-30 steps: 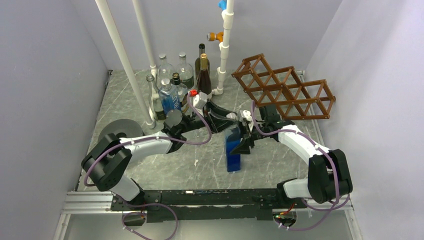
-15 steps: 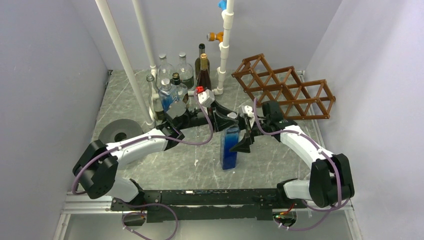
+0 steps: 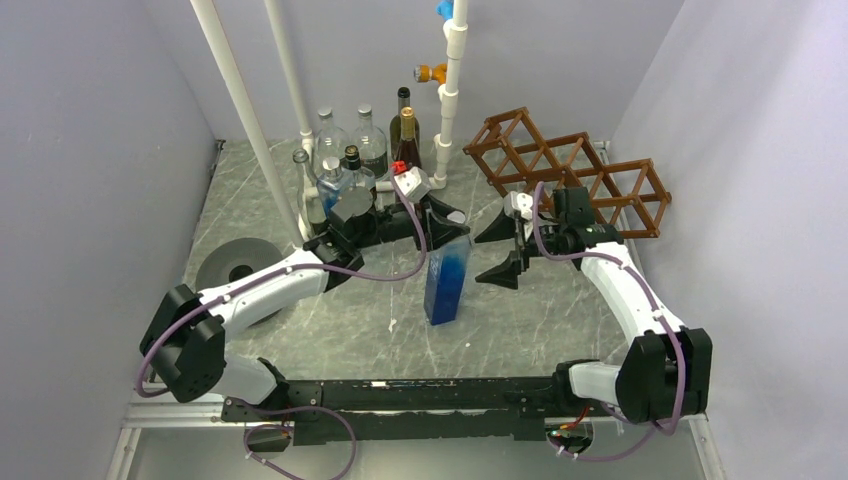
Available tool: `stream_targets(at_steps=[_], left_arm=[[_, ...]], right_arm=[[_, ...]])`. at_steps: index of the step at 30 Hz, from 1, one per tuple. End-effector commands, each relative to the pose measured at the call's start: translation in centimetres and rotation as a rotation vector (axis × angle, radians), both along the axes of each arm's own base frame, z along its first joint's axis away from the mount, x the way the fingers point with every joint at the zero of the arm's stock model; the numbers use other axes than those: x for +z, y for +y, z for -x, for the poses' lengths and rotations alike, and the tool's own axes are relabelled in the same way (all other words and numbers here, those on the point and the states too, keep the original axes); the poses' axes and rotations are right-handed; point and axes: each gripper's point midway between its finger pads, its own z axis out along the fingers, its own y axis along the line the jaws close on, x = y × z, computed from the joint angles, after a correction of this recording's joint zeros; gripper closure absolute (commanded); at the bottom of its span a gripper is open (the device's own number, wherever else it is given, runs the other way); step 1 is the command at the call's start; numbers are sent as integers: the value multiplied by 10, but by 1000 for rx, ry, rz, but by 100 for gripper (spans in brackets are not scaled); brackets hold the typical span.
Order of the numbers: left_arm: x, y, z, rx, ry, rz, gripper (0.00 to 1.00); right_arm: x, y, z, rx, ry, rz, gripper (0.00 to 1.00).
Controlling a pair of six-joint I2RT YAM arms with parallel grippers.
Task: Take the wine bottle off the wine rack
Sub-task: Place the wine bottle at the center of the board.
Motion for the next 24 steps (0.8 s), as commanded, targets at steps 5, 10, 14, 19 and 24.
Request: stream_targets(at_steps=[5,10,14,19,24], left_arm=[[105,29,-33,167,-234,172,100],[117,37,-50,226,-257,187,100],[126,45,-66,280,-275,200,100],[129,50,-88,335,-284,204,100],[131,51,-107,371,-295,205,100]], right_arm=[[12,-14,-10,-61,-33,35,0],[11,-20,-19,-109,-18,46,1],[10,-24,-23,-130,-12,49,0],[10,-28,-27,-156,-7,55,1],[9,-30,-29,-172,-4,57,1]])
